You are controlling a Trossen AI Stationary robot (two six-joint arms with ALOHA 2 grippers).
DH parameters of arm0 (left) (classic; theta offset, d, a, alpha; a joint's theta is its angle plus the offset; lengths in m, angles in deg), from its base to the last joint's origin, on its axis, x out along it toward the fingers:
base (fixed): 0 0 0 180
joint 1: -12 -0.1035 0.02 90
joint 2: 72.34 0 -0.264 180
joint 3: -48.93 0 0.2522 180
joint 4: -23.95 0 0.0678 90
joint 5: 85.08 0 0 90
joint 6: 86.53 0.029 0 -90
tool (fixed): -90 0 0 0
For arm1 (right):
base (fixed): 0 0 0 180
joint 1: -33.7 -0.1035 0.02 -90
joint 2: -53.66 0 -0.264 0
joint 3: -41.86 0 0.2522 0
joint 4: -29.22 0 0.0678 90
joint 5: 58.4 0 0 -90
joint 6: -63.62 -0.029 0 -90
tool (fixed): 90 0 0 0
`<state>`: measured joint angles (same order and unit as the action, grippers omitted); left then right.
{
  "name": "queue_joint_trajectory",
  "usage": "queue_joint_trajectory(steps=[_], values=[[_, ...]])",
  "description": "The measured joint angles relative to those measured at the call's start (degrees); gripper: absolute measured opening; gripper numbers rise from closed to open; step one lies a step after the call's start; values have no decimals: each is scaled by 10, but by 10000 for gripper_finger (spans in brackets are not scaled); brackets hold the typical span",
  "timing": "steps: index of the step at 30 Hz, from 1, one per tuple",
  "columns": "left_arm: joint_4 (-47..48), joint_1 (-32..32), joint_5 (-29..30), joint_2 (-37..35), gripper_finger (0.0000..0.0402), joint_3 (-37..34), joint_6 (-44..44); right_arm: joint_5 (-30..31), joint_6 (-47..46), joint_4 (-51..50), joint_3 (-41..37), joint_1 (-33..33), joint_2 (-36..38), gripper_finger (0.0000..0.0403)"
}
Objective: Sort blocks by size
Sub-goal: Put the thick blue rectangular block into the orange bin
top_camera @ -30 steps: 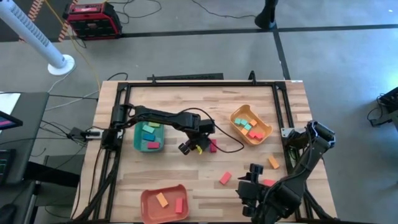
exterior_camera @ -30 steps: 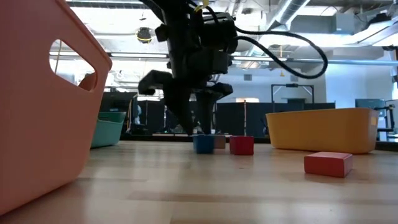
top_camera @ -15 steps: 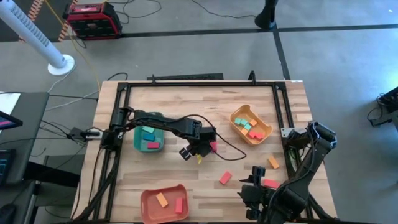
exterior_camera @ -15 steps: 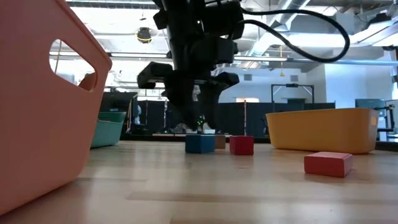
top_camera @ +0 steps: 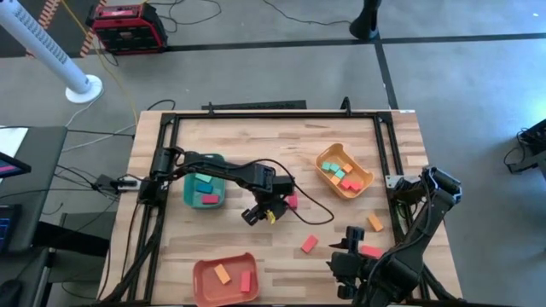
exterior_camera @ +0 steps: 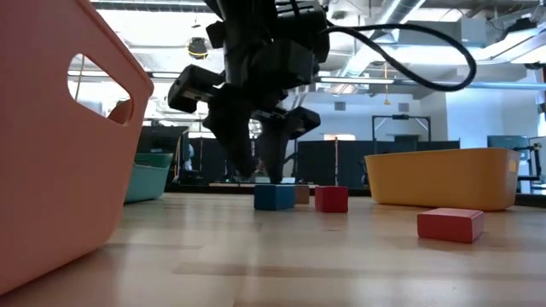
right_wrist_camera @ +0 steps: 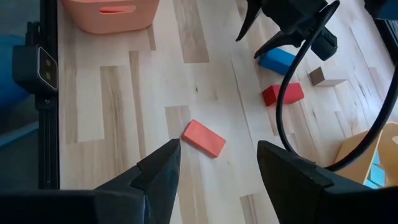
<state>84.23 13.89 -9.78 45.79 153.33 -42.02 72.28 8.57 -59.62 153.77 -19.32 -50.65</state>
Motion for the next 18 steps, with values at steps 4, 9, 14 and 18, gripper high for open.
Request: queue_joint_trajectory(steps=[4,9,14,18], values=[[-13,0,0,0,166,-9,-5,2,0,1,0,0,0,244],[-11,-5,1,1,166,-14,-29,3,0,2,0,2,0,244],[24,-12,49,1,166,-15,-60,4,0,2,0,2,0,244],[61,-18,86,1,166,-15,-82,4,0,1,0,2,0,244]])
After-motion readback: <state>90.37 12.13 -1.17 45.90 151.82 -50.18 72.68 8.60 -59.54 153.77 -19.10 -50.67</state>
